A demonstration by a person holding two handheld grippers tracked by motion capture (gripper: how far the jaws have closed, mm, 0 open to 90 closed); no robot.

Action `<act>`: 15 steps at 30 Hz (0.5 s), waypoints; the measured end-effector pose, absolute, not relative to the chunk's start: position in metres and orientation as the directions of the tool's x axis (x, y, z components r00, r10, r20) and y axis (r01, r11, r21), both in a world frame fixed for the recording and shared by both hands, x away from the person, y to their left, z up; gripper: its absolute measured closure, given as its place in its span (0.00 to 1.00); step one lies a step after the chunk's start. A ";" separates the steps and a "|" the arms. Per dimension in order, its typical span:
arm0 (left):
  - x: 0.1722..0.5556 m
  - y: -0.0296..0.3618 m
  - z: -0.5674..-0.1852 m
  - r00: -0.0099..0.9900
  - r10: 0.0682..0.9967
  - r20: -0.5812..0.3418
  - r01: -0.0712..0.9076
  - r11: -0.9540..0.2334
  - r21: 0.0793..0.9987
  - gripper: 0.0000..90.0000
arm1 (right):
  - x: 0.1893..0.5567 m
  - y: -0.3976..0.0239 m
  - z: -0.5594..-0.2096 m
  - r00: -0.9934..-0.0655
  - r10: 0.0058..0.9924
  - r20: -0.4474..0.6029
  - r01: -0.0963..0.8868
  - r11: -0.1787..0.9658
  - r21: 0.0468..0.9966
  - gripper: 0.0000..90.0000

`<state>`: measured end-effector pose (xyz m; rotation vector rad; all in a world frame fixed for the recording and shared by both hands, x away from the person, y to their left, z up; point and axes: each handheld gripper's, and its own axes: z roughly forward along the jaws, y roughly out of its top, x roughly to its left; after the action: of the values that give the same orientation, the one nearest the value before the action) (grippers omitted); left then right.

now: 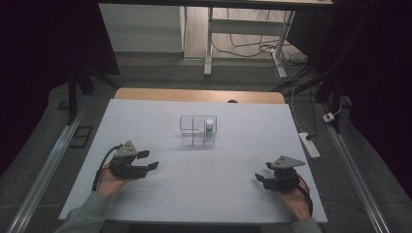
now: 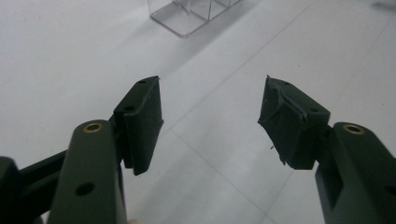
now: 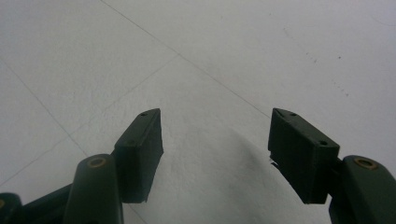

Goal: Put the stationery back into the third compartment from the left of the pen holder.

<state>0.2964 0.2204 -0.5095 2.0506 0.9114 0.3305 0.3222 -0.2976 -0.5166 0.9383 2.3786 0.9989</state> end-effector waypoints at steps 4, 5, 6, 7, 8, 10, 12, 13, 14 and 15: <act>0.287 0.228 -0.514 0.691 0.717 -0.092 0.492 -0.374 0.786 0.43 | 0.322 -0.298 -0.517 -0.697 0.710 -0.104 0.424 0.524 0.738 0.39; 0.285 0.229 -0.515 0.689 0.719 -0.094 0.496 -0.372 0.784 0.43 | 0.322 -0.298 -0.517 -0.696 0.710 -0.103 0.425 0.524 0.738 0.39; 0.283 0.231 -0.516 0.685 0.723 -0.093 0.498 -0.371 0.784 0.43 | 0.322 -0.298 -0.517 -0.697 0.709 -0.105 0.424 0.526 0.738 0.39; 0.282 0.233 -0.517 0.681 0.726 -0.097 0.503 -0.367 0.782 0.43 | 0.322 -0.298 -0.516 -0.698 0.709 -0.104 0.424 0.525 0.738 0.39; 0.280 0.235 -0.518 0.678 0.729 -0.100 0.507 -0.364 0.781 0.43 | 0.322 -0.297 -0.516 -0.698 0.709 -0.102 0.423 0.523 0.739 0.39; 0.278 0.239 -0.521 0.666 0.739 -0.103 0.516 -0.357 0.778 0.42 | 0.321 -0.298 -0.515 -0.701 0.707 -0.099 0.421 0.521 0.742 0.39; 0.276 0.243 -0.523 0.657 0.745 -0.111 0.525 -0.347 0.777 0.42 | 0.320 -0.299 -0.514 -0.702 0.705 -0.103 0.414 0.521 0.747 0.39; 0.276 0.244 -0.523 0.655 0.748 -0.111 0.527 -0.346 0.776 0.42 | 0.320 -0.300 -0.514 -0.704 0.703 -0.104 0.411 0.522 0.747 0.39; 0.275 0.245 -0.523 0.653 0.749 -0.109 0.526 -0.346 0.777 0.42 | 0.320 -0.300 -0.513 -0.703 0.703 -0.104 0.410 0.521 0.748 0.39; 0.275 0.245 -0.523 0.652 0.751 -0.106 0.525 -0.346 0.778 0.42 | 0.320 -0.301 -0.513 -0.700 0.706 -0.107 0.410 0.521 0.749 0.39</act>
<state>0.2753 0.2451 -0.5232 2.0333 0.9907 0.3425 0.3198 -0.3011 -0.5131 0.9181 2.3648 1.0112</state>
